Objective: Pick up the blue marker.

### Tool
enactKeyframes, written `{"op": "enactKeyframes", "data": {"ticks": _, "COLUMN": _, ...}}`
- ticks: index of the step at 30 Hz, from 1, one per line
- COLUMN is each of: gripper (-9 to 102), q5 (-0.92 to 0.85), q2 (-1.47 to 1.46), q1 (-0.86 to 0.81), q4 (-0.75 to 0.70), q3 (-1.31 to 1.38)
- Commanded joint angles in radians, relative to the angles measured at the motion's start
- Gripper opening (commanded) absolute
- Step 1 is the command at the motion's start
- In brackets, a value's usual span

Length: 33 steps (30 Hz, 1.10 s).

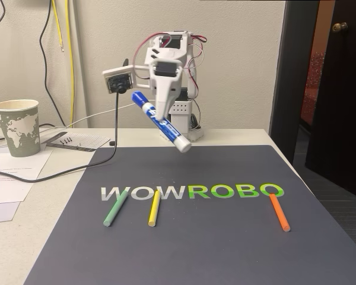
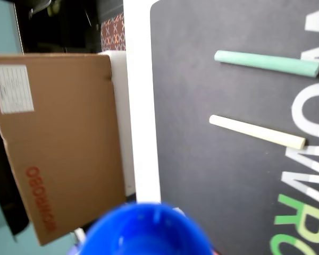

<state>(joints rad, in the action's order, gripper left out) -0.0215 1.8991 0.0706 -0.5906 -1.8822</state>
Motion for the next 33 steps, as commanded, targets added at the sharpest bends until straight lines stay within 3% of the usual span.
{"op": "enactKeyframes", "data": {"ticks": 1, "gripper": 0, "q5": 0.081, "q2": 0.026, "q1": -0.011, "q4": 0.026, "q3": 0.057}}
{"op": "enactKeyframes", "data": {"ticks": 17, "gripper": 0, "q5": 0.138, "q2": 0.049, "q1": -0.032, "q4": 0.021, "q3": 0.060}}
{"op": "enactKeyframes", "data": {"ticks": 33, "gripper": 0, "q5": 0.100, "q2": 0.040, "q1": -0.031, "q4": -0.094, "q3": 0.192}}
